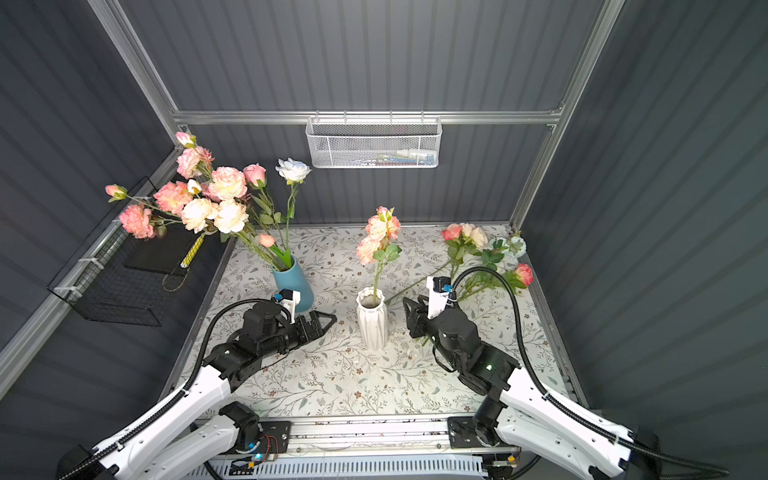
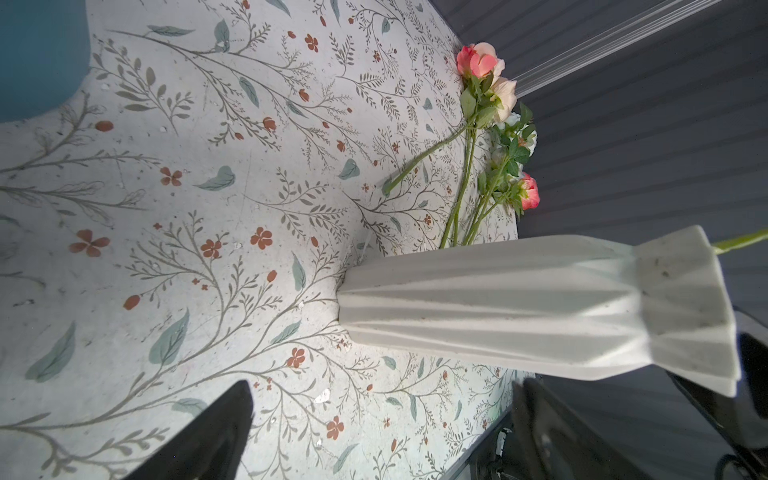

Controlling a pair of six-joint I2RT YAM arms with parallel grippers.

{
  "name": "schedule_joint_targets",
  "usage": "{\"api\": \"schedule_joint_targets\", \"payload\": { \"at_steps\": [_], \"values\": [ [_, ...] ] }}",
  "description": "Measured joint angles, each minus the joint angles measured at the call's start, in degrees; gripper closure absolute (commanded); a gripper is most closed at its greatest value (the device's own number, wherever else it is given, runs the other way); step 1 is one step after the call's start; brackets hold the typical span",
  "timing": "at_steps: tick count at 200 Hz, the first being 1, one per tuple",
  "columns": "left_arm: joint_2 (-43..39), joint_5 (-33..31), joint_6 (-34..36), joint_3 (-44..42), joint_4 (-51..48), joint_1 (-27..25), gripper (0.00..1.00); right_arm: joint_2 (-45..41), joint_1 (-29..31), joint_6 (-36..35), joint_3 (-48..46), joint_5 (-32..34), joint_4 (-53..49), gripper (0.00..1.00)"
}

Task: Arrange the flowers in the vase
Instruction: 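Open the right gripper, move it to the loose stems and close on one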

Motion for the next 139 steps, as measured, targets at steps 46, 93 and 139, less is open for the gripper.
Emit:
{"api": "schedule_joint_targets", "payload": {
  "at_steps": [46, 93, 139],
  "values": [
    [0.0, -0.8, 0.6, 0.0, -0.2, 0.0, 0.00, 9.4, -23.1, 6.4, -0.9, -8.0, -4.8, 0.64],
    [-0.3, -1.0, 1.5, 0.0, -1.0, 0.0, 0.00, 30.9, -35.6, 6.3, 8.0, -13.6, -7.2, 0.69],
    [-0.6, -1.0, 1.8, 0.0, -1.7, 0.0, 0.00, 47.8, -39.1, 5.0, 21.7, -14.3, -9.2, 0.70]
  ]
}}
